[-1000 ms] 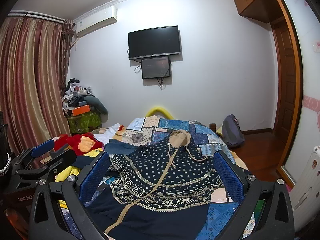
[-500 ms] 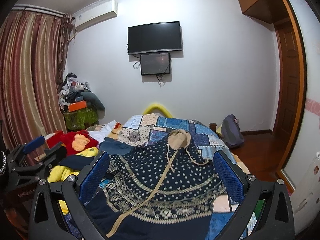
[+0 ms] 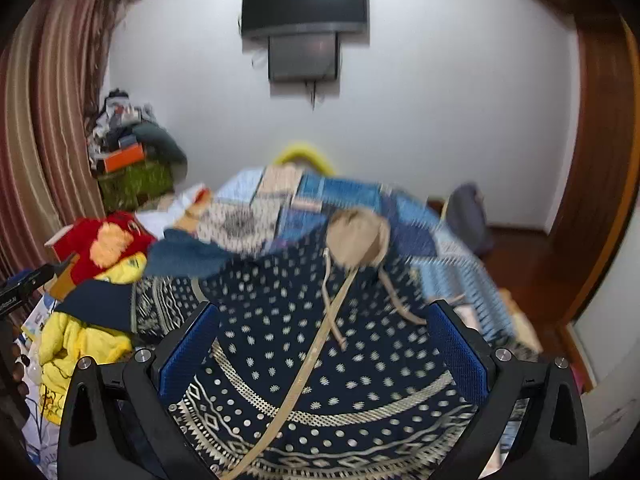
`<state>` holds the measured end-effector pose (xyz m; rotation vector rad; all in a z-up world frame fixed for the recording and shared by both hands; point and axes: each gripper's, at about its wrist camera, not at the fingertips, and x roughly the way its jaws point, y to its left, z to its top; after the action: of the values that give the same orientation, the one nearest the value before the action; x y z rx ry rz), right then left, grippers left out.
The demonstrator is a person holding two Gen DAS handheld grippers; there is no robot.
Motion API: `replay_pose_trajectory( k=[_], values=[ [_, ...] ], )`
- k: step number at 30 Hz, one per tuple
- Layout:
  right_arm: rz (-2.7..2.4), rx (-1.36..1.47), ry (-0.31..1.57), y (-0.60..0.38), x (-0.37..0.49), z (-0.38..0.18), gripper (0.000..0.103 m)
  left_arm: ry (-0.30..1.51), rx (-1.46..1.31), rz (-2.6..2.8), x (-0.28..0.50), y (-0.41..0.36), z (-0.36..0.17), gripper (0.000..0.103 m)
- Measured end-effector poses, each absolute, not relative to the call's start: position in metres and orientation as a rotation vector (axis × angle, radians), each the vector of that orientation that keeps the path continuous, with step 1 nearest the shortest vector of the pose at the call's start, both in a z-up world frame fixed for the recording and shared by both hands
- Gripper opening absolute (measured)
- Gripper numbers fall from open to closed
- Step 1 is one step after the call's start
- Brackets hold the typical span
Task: Fold large clothes
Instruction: 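Grasp one hoodie sleeve with the left tool and lift it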
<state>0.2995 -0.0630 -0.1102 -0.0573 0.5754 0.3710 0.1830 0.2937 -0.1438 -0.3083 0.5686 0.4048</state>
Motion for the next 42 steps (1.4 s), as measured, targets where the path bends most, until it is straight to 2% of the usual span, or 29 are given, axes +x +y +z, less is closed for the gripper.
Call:
replay_pose_trajectory(
  k=[6,11,16,19,20,21,22,24,26,29,32,38,42],
  values=[
    [0.317,-0.132,0.693,-0.039,0.361,-0.178,0.103,0.776,-0.536,0.364,0.196,0.367,-0.234,0.103],
    [0.357,-0.169,0.773,-0.021,0.384,-0.219,0.103,0.804,-0.681,0.341,0.194,0.399,-0.273,0.101],
    [0.398,-0.154,0.814,-0.016,0.386,-0.237,0.103,0.751,-0.780,0.341,0.201,0.432,-0.288,0.084],
    [0.411,-0.157,0.828,-0.014,0.384,-0.241,0.103,0.734,-0.786,0.373,0.211,0.444,-0.289,0.066],
    [0.413,-0.157,0.827,-0.014,0.383,-0.240,0.103,0.739,-0.779,0.390,0.215,0.448,-0.288,0.055],
    [0.414,-0.156,0.825,-0.014,0.382,-0.240,0.103,0.748,-0.768,0.408,0.219,0.451,-0.287,0.044],
    [0.414,-0.156,0.824,-0.014,0.381,-0.238,0.103,0.758,-0.754,0.428,0.223,0.452,-0.285,0.040],
    [0.413,-0.154,0.822,-0.015,0.381,-0.236,0.103,0.784,-0.692,0.490,0.231,0.450,-0.278,0.022],
    [0.409,-0.143,0.821,-0.019,0.380,-0.232,0.103,0.800,-0.610,0.559,0.237,0.444,-0.268,0.011],
    [0.414,-0.103,0.822,-0.029,0.380,-0.224,0.103,0.796,-0.395,0.650,0.249,0.417,-0.237,0.005],
    [0.421,-0.057,0.822,-0.040,0.382,-0.213,0.103,0.741,-0.252,0.645,0.266,0.387,-0.197,0.004],
    [0.424,0.020,0.812,-0.073,0.381,-0.191,0.103,0.633,-0.238,0.416,0.316,0.321,-0.123,0.002],
    [0.438,0.044,0.813,-0.100,0.378,-0.183,0.103,0.604,-0.220,0.250,0.349,0.261,-0.094,0.002]
  ],
)
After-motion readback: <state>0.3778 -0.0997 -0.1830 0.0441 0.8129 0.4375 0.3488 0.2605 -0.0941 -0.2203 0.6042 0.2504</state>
